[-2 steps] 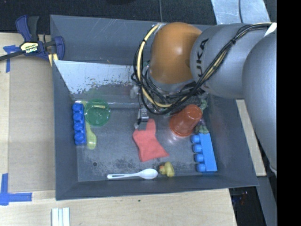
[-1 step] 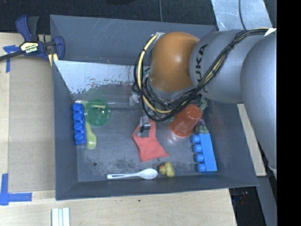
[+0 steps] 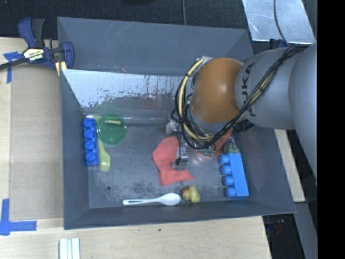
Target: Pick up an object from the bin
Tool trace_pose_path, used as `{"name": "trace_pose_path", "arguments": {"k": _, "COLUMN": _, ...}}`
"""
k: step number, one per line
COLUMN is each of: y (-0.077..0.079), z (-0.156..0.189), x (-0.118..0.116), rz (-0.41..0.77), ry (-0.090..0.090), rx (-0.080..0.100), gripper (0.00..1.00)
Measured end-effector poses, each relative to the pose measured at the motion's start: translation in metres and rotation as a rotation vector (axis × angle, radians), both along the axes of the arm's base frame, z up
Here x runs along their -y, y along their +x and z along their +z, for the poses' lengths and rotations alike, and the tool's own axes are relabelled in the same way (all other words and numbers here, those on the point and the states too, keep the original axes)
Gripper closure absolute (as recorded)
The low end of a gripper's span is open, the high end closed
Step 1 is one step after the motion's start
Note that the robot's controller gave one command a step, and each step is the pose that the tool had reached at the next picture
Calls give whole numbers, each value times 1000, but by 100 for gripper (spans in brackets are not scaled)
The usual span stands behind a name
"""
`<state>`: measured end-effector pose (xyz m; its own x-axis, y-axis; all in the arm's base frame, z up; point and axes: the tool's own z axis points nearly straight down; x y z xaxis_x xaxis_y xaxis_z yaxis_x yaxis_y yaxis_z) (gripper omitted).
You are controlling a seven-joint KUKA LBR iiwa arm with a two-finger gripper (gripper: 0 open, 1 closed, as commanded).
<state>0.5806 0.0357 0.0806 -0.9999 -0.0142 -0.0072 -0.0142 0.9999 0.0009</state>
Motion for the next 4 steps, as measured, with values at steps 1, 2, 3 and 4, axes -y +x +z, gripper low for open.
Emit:
{"name": "trace_pose_path", "arguments": {"k": 1, "y": -5, "z": -9, "x": 16, "rz": 16, "ry": -1, "rx": -3, "gripper": 0}}
{"name": "trace_pose_path", "arguments": {"k": 2, "y": 9, "z": -9, "x": 39, "rz": -156, "ry": 1, "rx": 4, "gripper": 100}}
{"name": "trace_pose_path", "arguments": {"k": 3, "y": 9, "z": -9, "x": 39, "rz": -157, "ry": 1, "rx": 4, "gripper": 100}}
{"name": "trace_pose_path", "arguments": {"k": 4, "y": 3, "z": 48, "x": 43, "rz": -118, "ry": 0, "rx": -4, "gripper": 100}}
